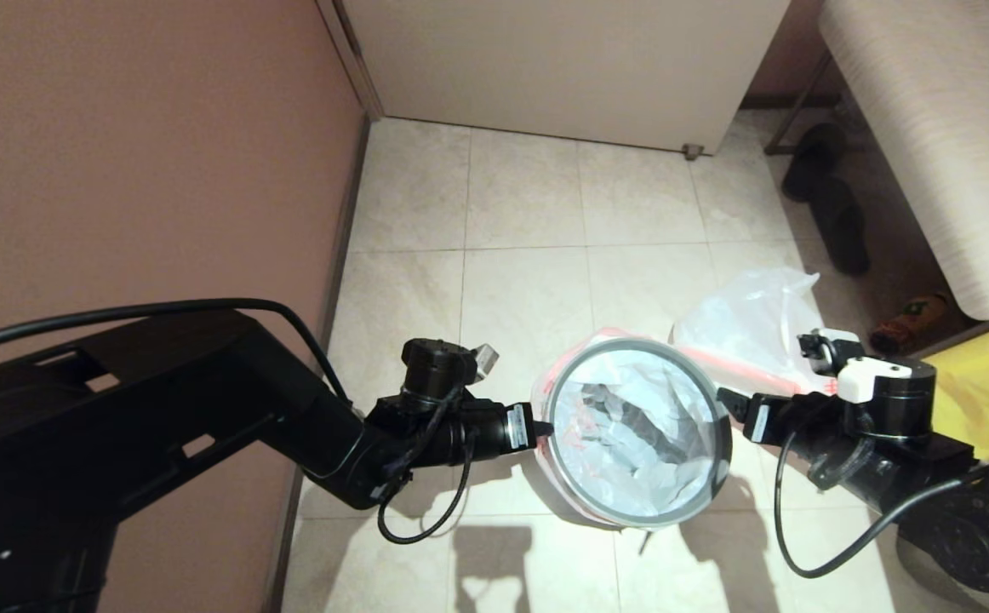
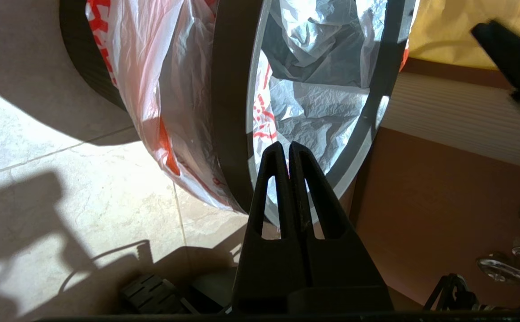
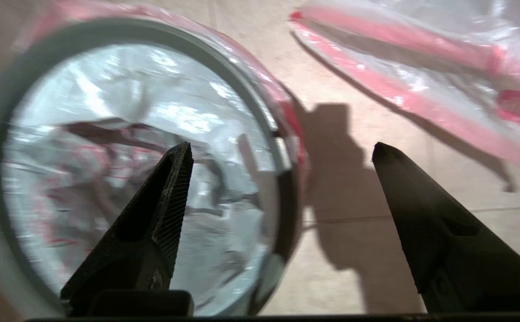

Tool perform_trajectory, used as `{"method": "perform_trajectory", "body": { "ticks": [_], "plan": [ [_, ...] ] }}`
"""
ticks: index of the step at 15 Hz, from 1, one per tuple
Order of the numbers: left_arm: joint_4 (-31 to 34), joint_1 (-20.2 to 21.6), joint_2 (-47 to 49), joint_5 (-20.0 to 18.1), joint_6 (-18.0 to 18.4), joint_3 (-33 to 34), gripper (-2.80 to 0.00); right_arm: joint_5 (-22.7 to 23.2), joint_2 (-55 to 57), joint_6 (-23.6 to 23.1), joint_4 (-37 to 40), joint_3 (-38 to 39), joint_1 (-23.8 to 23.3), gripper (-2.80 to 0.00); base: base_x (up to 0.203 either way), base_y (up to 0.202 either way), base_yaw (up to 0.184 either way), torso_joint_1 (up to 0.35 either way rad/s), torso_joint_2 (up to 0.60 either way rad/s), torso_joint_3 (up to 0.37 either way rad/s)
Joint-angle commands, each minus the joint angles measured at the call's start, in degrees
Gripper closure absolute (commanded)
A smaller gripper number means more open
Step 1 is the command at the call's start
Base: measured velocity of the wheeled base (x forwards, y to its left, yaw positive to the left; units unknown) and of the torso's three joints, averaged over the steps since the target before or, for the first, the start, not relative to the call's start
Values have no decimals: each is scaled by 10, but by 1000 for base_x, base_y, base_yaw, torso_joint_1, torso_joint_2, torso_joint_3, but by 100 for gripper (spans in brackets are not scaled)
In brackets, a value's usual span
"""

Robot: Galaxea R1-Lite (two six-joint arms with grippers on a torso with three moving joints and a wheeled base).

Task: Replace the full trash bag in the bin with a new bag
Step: Place the trash can ring on the trash can

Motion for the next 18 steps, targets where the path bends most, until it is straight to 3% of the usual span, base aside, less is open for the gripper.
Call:
{"method": "perform_trajectory", "body": {
  "ticks": [1,2,5,9,10,14,18],
  "plan": [
    [-2,0,12,-2,-3,-7,0,77,-53,60,-2,2,-13,-180,0,0,0,0,0,0],
    [-3,1,10,-2,-3,-7,0,126,-59,81,1,2,-24,0,0,0,0,0,0,0],
    [-3,0,0,-4,-4,-2,0,162,-39,134,4,-18,-36,0,0,0,0,0,0,0],
    [-4,-5,13,-4,-4,-9,0,255,27,141,-2,-23,-40,0,0,0,0,0,0,0],
    [-4,-5,19,-4,-3,-15,0,273,52,140,-18,-23,-41,0,0,0,0,0,0,0],
    [-4,-6,40,18,-3,-38,0,335,154,138,-218,-23,-56,0,0,0,0,0,0,0],
    [-4,-11,50,33,-2,-47,0,343,163,138,-246,-11,-60,0,0,0,0,0,0,0]
  ]
}}
